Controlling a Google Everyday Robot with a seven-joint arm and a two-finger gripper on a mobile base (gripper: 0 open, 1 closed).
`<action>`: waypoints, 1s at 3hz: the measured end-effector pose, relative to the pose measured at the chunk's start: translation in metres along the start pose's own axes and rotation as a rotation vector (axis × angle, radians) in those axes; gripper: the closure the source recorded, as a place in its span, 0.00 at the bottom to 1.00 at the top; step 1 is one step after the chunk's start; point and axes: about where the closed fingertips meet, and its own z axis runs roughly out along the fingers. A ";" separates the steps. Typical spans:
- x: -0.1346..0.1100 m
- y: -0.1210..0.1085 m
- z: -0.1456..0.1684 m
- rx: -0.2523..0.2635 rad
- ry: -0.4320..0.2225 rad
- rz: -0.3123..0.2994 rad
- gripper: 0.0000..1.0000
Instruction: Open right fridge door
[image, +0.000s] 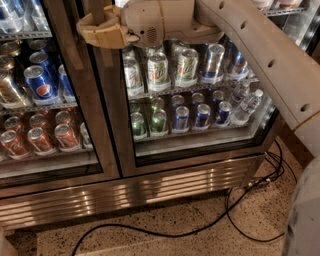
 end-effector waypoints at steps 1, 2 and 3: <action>-0.001 -0.001 0.000 0.005 0.000 0.004 1.00; -0.001 0.000 0.000 0.005 0.000 0.004 1.00; -0.002 -0.001 0.002 0.004 -0.006 0.003 1.00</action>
Offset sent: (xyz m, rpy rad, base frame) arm -0.2117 0.0390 0.0634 -0.0186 0.1156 -0.1989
